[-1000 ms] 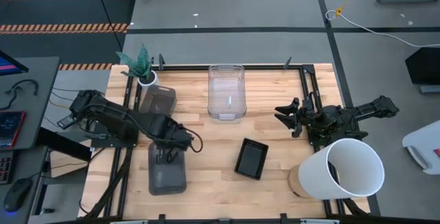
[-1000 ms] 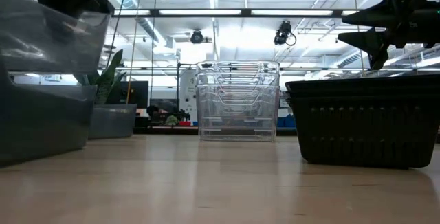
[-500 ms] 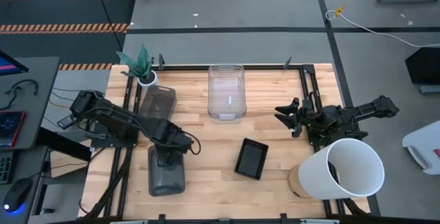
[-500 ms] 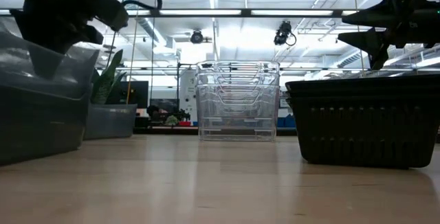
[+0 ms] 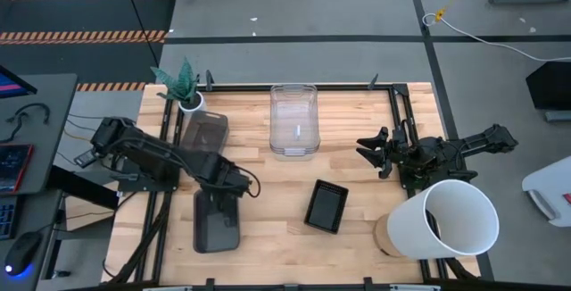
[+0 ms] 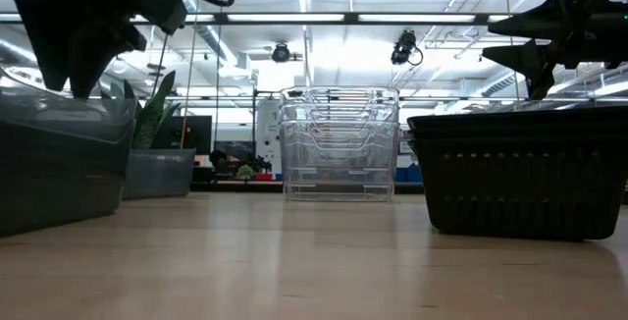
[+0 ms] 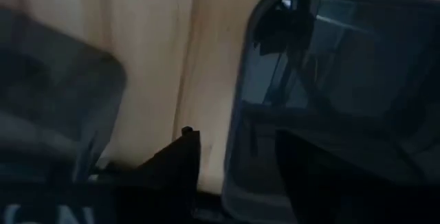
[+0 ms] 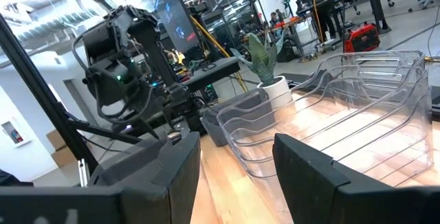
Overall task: Stack baskets by color
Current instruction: Stack the top transparent black bin on the bottom transparent black bin
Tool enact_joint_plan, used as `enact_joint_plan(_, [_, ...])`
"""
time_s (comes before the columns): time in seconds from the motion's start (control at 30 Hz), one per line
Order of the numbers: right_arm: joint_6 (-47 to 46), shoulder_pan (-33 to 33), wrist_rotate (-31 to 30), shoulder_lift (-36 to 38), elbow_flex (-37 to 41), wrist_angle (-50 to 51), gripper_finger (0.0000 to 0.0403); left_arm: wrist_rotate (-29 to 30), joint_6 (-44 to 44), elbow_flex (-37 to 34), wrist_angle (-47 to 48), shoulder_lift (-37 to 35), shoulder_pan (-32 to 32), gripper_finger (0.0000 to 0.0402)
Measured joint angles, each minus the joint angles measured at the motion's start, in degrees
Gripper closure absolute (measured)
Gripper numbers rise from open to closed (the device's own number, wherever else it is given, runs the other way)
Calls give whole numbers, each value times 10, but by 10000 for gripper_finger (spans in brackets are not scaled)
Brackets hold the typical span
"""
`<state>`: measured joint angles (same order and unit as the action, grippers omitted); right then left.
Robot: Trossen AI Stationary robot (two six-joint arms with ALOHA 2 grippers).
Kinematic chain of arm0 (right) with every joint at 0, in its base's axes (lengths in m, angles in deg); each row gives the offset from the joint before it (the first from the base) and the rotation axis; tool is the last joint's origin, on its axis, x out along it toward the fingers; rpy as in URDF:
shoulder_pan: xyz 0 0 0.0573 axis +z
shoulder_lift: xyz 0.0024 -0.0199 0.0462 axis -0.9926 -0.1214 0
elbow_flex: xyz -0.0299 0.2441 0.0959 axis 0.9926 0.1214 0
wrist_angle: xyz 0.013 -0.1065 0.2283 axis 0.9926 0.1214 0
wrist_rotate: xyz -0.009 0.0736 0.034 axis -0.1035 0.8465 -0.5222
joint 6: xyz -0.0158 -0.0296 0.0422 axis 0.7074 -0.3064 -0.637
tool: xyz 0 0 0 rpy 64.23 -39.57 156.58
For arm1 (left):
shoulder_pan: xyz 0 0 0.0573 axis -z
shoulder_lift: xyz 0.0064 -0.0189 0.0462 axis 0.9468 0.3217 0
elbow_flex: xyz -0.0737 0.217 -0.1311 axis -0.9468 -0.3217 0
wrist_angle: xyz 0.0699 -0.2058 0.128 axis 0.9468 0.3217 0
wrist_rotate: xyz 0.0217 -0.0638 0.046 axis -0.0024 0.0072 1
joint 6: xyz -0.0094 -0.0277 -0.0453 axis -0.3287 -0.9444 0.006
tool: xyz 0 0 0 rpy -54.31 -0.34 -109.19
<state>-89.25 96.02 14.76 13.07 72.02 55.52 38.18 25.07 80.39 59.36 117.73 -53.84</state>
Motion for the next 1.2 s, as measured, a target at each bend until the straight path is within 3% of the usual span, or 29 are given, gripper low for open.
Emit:
enact_joint_plan(0.1, [0, 0, 0, 0, 0, 0, 214, 27, 3, 14, 44, 0, -7, 198])
enact_joint_plan(0.23, [0, 0, 0, 0, 0, 0, 214, 61, 33, 4, 90, -10, -21, 217])
enact_joint_plan(0.57, [0, 0, 0, 0, 0, 0, 214, 68, 122, -106, 65, -78, -121, 297])
enact_joint_plan(0.7, [0, 0, 0, 0, 0, 0, 214, 103, 127, -140, 54, -100, -163, 311])
enact_joint_plan(0.97, [0, 0, 0, 0, 0, 0, 214, 62, 143, -170, 28, -96, -185, 249])
enact_joint_plan(1.2, [0, 0, 0, 0, 0, 0, 214, 103, 167, -201, -5, -96, -185, 220])
